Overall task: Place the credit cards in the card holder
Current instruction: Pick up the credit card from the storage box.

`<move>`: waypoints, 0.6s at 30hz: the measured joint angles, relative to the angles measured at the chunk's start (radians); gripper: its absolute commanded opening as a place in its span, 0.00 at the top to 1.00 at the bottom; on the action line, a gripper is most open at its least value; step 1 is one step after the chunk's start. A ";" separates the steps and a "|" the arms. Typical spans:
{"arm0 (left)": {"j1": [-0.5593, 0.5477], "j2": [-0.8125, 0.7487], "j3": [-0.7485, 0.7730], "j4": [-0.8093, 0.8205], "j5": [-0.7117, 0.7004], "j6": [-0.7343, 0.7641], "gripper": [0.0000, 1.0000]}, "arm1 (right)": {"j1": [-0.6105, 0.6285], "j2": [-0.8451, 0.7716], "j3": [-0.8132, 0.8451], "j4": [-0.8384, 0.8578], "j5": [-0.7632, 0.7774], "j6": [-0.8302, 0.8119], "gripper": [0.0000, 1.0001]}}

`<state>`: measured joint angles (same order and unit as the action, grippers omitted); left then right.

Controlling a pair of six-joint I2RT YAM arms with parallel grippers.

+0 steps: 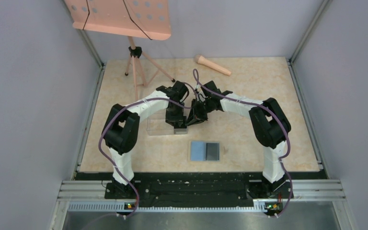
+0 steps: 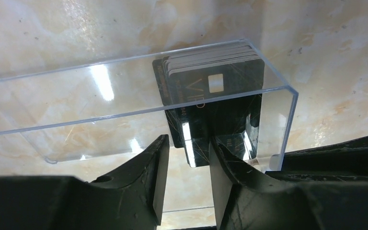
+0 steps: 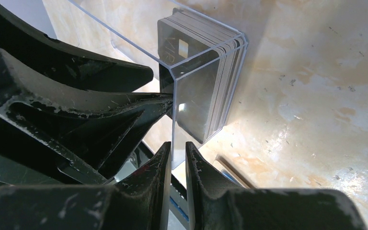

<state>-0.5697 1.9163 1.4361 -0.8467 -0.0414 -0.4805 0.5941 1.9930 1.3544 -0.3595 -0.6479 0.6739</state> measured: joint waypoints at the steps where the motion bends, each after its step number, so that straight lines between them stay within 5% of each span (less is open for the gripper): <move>1: 0.001 0.000 -0.003 0.001 0.002 0.000 0.61 | 0.000 0.000 0.000 0.000 0.000 0.000 0.83; 8: 0.006 -0.001 -0.010 0.012 0.025 -0.002 0.95 | 0.000 -0.002 -0.006 0.003 0.000 0.000 0.84; 18: 0.014 -0.009 -0.013 0.008 0.029 -0.004 0.99 | 0.000 -0.004 -0.006 0.002 0.000 0.000 0.84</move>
<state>-0.5552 1.9076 1.4231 -0.8391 -0.0120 -0.4843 0.5941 1.9892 1.3483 -0.3576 -0.6479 0.6739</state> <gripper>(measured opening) 0.019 0.164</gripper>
